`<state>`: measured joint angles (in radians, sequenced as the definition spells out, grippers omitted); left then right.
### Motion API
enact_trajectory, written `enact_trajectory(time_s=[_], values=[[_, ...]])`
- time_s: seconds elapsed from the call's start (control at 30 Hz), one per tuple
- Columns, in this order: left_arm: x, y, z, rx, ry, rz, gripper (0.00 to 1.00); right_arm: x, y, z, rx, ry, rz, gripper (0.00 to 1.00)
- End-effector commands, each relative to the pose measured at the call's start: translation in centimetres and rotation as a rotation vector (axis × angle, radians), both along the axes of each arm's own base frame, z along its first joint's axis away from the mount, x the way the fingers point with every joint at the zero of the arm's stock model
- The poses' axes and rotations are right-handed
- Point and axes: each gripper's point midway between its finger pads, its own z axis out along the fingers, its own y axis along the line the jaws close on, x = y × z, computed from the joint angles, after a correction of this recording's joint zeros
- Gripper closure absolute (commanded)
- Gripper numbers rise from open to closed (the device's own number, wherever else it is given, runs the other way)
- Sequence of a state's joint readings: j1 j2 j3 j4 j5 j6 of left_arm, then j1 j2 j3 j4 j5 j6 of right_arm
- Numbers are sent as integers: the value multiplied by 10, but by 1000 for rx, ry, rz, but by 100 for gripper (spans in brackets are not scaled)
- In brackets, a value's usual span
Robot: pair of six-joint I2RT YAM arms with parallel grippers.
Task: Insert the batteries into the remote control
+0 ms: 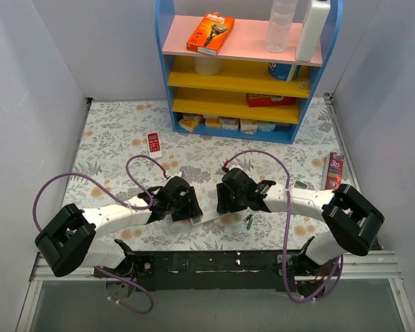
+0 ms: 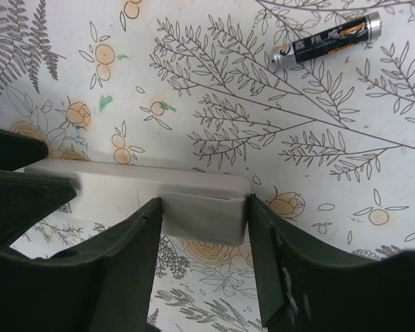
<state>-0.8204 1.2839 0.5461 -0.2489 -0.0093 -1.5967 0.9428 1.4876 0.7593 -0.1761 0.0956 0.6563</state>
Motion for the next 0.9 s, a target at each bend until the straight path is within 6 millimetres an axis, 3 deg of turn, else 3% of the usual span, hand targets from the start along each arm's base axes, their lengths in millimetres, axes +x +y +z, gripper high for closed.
enact_trajectory(time_s=[0.0,0.13,0.33,0.4,0.5,0.67,0.73,0.87], values=[[-24,25,-33,116,98,-2,48,-9,-11,-17,-79,36,11,44],[-26,28,-38,132,108,7,53,-16,-26,-28,-140,54,12,52],[-26,31,-40,138,110,18,56,-16,-45,-35,-219,42,-3,55],[-26,31,-39,135,106,19,56,-16,-38,-30,-180,40,5,55],[-23,28,-30,107,85,28,47,-17,-21,-17,-87,42,24,55],[-14,27,-2,61,27,77,22,-11,-11,0,-41,13,18,55],[-13,25,11,24,7,89,21,-11,-7,4,-22,10,15,55],[-18,24,7,18,32,81,24,-10,0,11,23,3,13,50]])
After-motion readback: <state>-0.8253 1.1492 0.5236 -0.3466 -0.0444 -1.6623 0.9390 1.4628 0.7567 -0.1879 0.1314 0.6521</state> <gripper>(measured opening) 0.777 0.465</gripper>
